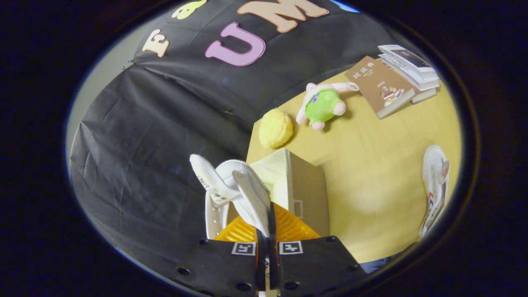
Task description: Open the storage box then place both shoes into the box .Put the left shoe in first, then the right shoe, with the right side of both shoes facing outward in a uniform manner.
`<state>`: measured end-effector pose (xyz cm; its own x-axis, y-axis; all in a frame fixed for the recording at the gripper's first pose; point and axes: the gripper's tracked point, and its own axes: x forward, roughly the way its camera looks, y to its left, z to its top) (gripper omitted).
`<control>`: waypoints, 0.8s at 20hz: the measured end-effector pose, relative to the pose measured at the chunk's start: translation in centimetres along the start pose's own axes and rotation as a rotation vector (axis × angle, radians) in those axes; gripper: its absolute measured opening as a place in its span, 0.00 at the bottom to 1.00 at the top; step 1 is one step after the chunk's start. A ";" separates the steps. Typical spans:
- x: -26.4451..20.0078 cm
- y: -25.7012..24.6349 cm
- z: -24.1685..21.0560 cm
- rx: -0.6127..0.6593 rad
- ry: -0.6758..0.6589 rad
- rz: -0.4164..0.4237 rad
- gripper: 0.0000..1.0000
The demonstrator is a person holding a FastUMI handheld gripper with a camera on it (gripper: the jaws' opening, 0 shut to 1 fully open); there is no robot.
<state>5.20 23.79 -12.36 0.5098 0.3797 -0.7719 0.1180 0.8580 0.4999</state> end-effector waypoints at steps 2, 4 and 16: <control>1.7 0.7 -0.7 0.012 0.029 -0.028 0.07; 3.0 1.1 -1.6 0.028 0.052 -0.069 0.07; 11.0 -0.4 -5.0 0.127 0.073 -0.310 0.07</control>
<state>6.53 29.34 -22.98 0.3717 0.1356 -0.9184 0.3649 0.8883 0.2788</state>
